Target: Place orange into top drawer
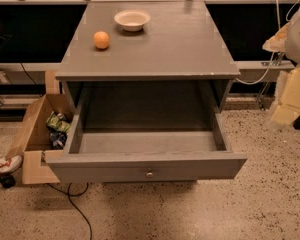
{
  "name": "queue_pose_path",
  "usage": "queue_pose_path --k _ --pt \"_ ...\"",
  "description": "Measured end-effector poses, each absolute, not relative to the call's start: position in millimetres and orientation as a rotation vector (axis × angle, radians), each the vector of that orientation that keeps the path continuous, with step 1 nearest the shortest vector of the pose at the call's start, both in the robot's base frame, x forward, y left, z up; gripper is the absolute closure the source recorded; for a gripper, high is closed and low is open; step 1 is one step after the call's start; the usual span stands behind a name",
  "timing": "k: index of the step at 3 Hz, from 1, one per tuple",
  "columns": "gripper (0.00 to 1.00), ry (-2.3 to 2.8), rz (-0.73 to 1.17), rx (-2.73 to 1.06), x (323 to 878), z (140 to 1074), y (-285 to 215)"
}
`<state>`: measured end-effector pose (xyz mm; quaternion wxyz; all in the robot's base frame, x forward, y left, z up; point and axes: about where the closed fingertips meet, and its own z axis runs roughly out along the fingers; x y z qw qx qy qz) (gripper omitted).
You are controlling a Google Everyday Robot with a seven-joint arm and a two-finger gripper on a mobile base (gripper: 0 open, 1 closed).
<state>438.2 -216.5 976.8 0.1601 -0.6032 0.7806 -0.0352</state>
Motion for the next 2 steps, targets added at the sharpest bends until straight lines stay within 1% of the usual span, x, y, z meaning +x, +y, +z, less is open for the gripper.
queue_pose_path --k 1,2 --pt "0.0 2.216 -0.102 -1.691 449.6 980.4 -211.9" --pt "0.0 2.172 -0.076 -1.616 499.8 984.2 -192.7"
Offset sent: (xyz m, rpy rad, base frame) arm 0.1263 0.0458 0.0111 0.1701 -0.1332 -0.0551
